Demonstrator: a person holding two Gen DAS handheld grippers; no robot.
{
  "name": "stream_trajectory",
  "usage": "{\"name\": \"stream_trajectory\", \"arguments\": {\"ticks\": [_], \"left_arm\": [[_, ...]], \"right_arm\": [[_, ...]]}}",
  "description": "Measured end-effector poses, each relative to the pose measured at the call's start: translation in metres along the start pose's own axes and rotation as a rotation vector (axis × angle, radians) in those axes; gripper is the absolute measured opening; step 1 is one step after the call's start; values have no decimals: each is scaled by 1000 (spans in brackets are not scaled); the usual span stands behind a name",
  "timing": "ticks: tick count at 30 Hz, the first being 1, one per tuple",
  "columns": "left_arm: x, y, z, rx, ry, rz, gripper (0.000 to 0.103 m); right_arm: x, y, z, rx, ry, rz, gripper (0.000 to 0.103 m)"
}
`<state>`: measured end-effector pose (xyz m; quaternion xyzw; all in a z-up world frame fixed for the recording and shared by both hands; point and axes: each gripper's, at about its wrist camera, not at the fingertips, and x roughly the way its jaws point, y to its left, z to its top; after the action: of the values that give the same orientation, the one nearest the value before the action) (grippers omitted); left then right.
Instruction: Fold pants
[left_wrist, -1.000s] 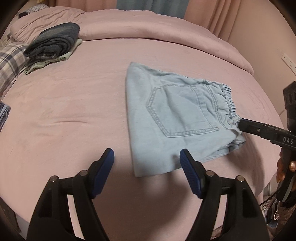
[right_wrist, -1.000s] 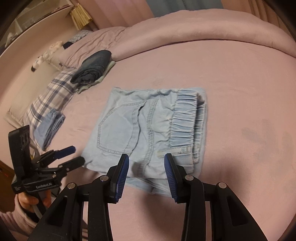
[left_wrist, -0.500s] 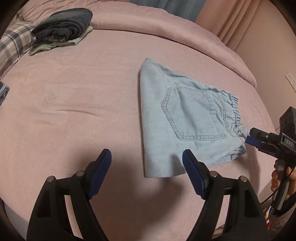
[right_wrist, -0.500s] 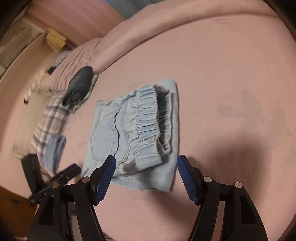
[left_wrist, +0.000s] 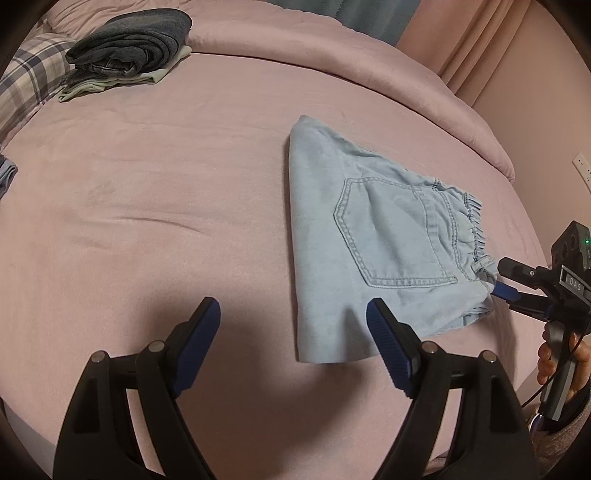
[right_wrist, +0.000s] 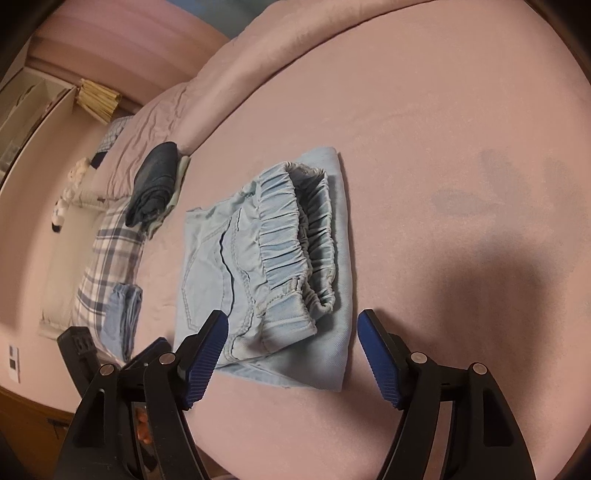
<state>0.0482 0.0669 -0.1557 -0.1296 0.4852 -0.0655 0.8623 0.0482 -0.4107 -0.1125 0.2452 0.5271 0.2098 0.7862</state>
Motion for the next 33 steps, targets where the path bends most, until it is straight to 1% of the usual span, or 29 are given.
{"name": "stream_trajectory", "arguments": {"ticks": [4,11,14,16,21,25,33], "left_arm": [[4,2,6,-23,9,-37,86],[11,-4,13,-13,16,-46,92],[17,-4,15,-22,26,-46,95],[20,-2,16,-35,32,-54,97],[27,1,19,-51,48,-70,98],[32,1,22,-48,58,-81,98],[37,5,29,-34,66,-94,98]], "right_arm": [[3,-2,1,16,1,5,76],[10,-2,1,20,17,-3,78],[11,-2,3,12,22,-12,82],[13,-1,4,4,26,-21,83],[21,-1,9,-2,33,-27,84],[26,2,13,-20,39,-35,88],[36,11,21,-59,55,-53,88]]}}
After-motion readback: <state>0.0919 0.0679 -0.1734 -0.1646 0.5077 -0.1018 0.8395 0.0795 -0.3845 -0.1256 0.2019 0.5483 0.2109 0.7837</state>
